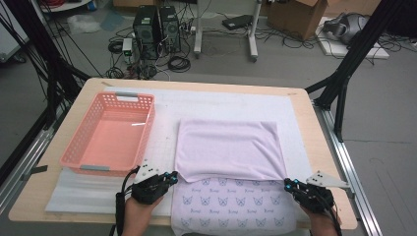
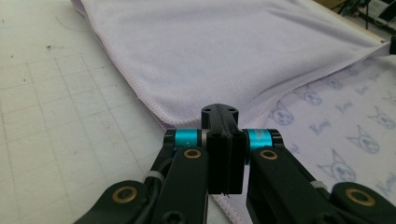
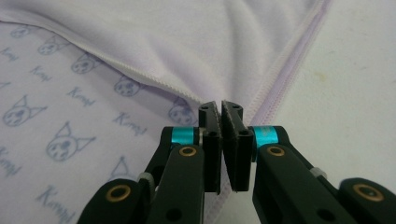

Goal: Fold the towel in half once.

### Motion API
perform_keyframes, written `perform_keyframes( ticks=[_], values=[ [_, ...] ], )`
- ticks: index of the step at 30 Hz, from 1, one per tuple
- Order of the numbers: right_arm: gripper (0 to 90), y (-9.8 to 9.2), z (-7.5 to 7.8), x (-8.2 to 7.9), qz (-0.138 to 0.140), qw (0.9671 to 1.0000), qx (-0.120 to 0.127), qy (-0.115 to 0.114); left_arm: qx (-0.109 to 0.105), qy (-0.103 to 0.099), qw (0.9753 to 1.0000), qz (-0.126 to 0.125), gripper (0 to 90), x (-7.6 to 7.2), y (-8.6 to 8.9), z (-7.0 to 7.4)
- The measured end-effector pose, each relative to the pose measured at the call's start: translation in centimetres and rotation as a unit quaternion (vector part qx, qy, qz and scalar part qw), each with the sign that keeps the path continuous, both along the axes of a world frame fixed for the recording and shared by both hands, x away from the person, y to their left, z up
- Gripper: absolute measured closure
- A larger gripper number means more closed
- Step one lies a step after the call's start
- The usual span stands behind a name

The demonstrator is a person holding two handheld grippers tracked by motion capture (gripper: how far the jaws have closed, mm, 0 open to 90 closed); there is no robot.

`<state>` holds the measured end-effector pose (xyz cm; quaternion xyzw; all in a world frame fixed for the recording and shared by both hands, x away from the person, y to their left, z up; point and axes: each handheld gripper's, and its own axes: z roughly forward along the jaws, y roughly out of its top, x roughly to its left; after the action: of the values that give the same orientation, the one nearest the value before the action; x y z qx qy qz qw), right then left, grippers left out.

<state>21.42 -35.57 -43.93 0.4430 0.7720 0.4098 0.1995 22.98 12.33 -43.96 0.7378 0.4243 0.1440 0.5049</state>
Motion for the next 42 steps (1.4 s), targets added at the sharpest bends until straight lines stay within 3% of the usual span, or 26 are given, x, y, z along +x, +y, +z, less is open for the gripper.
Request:
perform_keyframes(
  ticks=[3,4,5,6,7,10,12,14,15,17,22,26,35,42],
  values=[
    [86.5,-0.1,0.0,-0.5,0.003,1.0000,0.002,0.000,-0.003,-0.006,1.0000,-0.006,89.6,-0.4,-0.2,-0.3],
    [86.4,0.0,-0.1,-0.7,0.002,1.0000,0.002,0.003,-0.004,-0.005,1.0000,-0.006,84.6,-0.4,-0.3,-0.3],
    [86.4,0.0,-0.2,-0.7,0.004,1.0000,0.002,0.002,-0.008,0.001,1.0000,0.001,69.1,-0.4,-0.5,-0.4],
    [86.3,0.0,-0.3,-0.8,0.005,1.0000,-0.001,0.001,-0.012,0.003,0.9999,0.005,59.7,-0.2,-0.7,-0.5],
    [86.3,-0.1,-0.4,-0.9,0.004,1.0000,0.000,0.002,-0.012,0.003,0.9998,0.014,56.5,0.0,-1.1,-0.5],
    [86.1,-0.1,-0.5,-1.0,0.000,1.0000,0.003,0.001,0.025,0.025,0.9991,0.024,47.9,1.3,-2.3,-0.9],
    [86.1,-0.1,-0.6,-0.9,-0.003,1.0000,0.002,0.000,0.036,0.049,0.9978,0.026,51.2,1.9,-3.0,-1.3],
    [86.1,-0.1,-0.7,-0.9,-0.002,1.0000,-0.001,-0.001,0.058,0.044,0.9969,0.031,64.4,1.7,-3.5,-1.3],
    [86.1,0.0,-0.7,-0.9,-0.001,1.0000,-0.002,-0.001,0.060,0.043,0.9969,0.027,76.7,1.6,-3.6,-1.2],
    [86.0,-0.1,-0.7,-0.9,0.001,1.0000,-0.004,-0.002,0.071,0.030,0.9966,0.029,85.4,1.2,-3.8,-1.1],
    [86.1,-0.1,-0.4,-1.6,0.005,1.0000,-0.005,0.001,0.031,0.020,0.9992,0.016,86.1,-0.5,-2.6,-0.4],
    [86.2,-0.1,0.0,-2.7,0.015,0.9999,-0.006,-0.003,0.017,0.015,0.9997,0.008,86.1,-2.3,-2.1,-0.2],
    [86.2,-0.5,-0.1,-5.5,0.027,0.9996,-0.003,0.010,-0.011,0.026,0.9994,-0.018,86.0,-5.4,-1.3,-0.3],
    [86.2,-0.6,0.4,-7.5,0.038,0.9993,-0.001,0.005,-0.029,0.014,0.9990,-0.031,86.0,-7.5,-0.6,0.4]
  ],
)
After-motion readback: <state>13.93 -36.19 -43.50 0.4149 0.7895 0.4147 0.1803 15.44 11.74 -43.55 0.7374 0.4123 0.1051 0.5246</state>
